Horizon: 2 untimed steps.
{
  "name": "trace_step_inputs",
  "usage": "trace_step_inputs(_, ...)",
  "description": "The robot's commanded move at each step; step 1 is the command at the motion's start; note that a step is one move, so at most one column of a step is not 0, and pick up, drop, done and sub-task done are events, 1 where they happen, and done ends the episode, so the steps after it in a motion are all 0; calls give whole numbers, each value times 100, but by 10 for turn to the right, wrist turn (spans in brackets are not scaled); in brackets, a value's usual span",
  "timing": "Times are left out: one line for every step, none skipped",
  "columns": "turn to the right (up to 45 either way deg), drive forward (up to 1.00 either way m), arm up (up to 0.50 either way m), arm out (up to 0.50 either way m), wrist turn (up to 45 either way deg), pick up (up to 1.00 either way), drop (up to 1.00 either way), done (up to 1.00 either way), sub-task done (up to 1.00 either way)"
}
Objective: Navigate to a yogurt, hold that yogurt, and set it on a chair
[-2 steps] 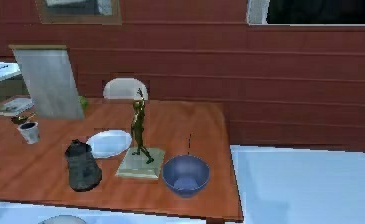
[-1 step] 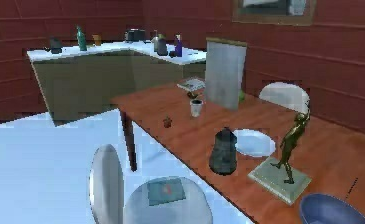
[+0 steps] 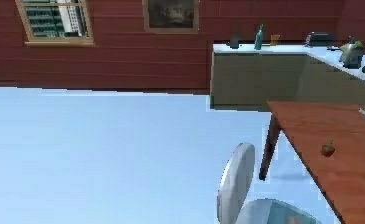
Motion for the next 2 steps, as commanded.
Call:
trace_step_inputs(-360, 0, 0, 0, 0, 0, 0, 0, 0)
trace_step_inputs(-30, 0, 0, 0, 0, 0, 0, 0, 0)
